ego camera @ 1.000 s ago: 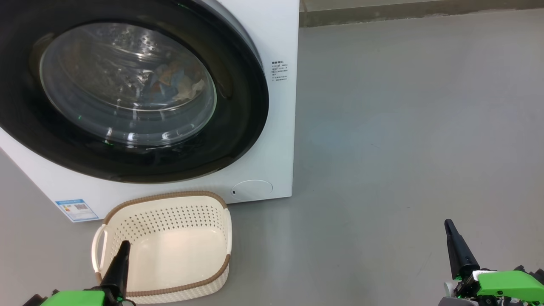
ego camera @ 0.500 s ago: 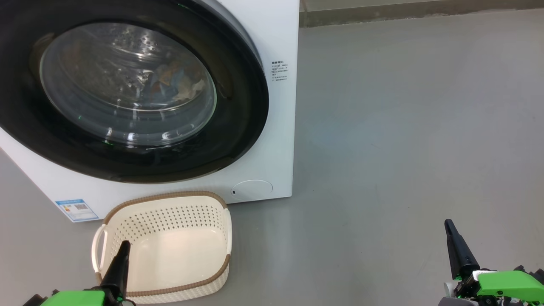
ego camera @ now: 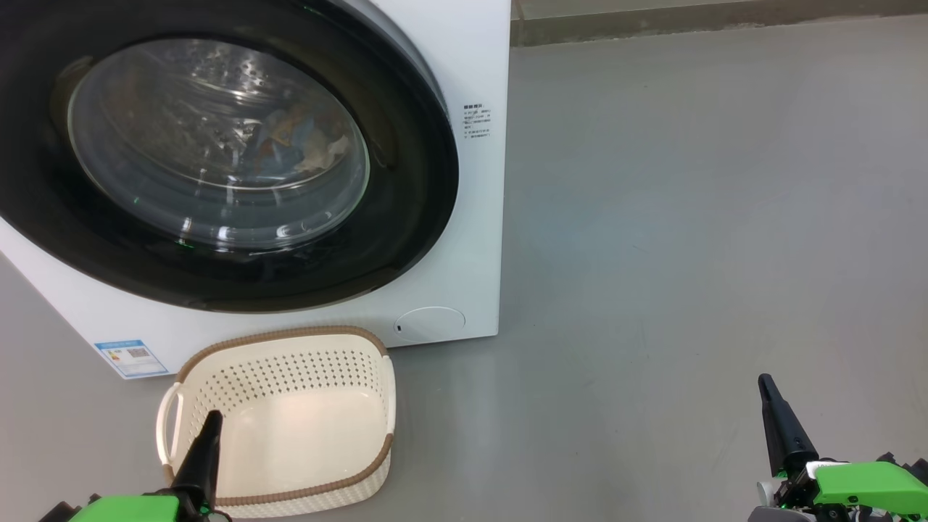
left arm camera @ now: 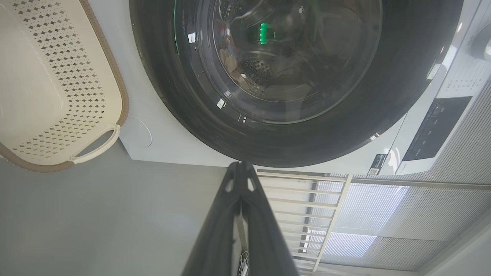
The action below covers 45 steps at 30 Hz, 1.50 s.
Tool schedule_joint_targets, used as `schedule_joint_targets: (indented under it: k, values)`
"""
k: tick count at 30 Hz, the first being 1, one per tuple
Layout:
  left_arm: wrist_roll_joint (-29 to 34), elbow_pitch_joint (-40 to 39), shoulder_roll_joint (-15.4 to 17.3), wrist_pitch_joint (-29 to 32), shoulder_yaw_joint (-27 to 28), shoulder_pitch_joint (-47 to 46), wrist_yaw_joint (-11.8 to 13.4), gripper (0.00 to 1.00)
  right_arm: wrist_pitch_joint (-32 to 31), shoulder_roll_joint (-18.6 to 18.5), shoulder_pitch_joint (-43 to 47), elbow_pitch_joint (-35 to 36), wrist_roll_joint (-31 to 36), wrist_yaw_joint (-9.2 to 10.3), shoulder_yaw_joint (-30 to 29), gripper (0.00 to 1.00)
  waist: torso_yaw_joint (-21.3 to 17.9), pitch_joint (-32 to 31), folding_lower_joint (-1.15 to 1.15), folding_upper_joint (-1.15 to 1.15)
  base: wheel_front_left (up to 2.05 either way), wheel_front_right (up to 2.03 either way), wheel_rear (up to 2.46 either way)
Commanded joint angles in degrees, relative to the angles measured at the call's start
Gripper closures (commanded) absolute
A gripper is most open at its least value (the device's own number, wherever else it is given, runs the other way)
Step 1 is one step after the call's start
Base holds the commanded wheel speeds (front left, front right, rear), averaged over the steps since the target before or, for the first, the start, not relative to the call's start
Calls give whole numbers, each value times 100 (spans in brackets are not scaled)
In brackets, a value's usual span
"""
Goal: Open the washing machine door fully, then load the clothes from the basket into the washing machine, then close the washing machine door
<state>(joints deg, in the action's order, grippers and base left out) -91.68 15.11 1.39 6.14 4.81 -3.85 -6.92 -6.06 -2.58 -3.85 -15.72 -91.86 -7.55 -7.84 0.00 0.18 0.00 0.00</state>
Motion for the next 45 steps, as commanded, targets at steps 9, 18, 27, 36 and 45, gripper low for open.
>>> schedule_joint_targets:
  k: [9, 18, 27, 36, 45]
  values:
    - [-49, -106, 149, 35, 171, -234, -57, 100, -43, -30, -233, 169, -31, 6, 132, 100, 0, 0, 0, 0, 0, 0, 0]
    - [-49, -106, 149, 35, 171, -234, -57, 100, -43, -30, -233, 169, -31, 6, 132, 100, 0, 0, 0, 0, 0, 0, 0]
    - [-49, -106, 149, 35, 171, -234, -57, 100, -42, -30, -233, 169, -31, 6, 132, 100, 0, 0, 0, 0, 0, 0, 0]
    - [-50, -106, 149, 35, 171, -234, -57, 100, -42, -30, -233, 169, -31, 6, 132, 100, 0, 0, 0, 0, 0, 0, 0]
    - [-50, -106, 149, 35, 171, -234, -57, 100, -42, -30, -233, 169, -31, 6, 133, 100, 0, 0, 0, 0, 0, 0, 0]
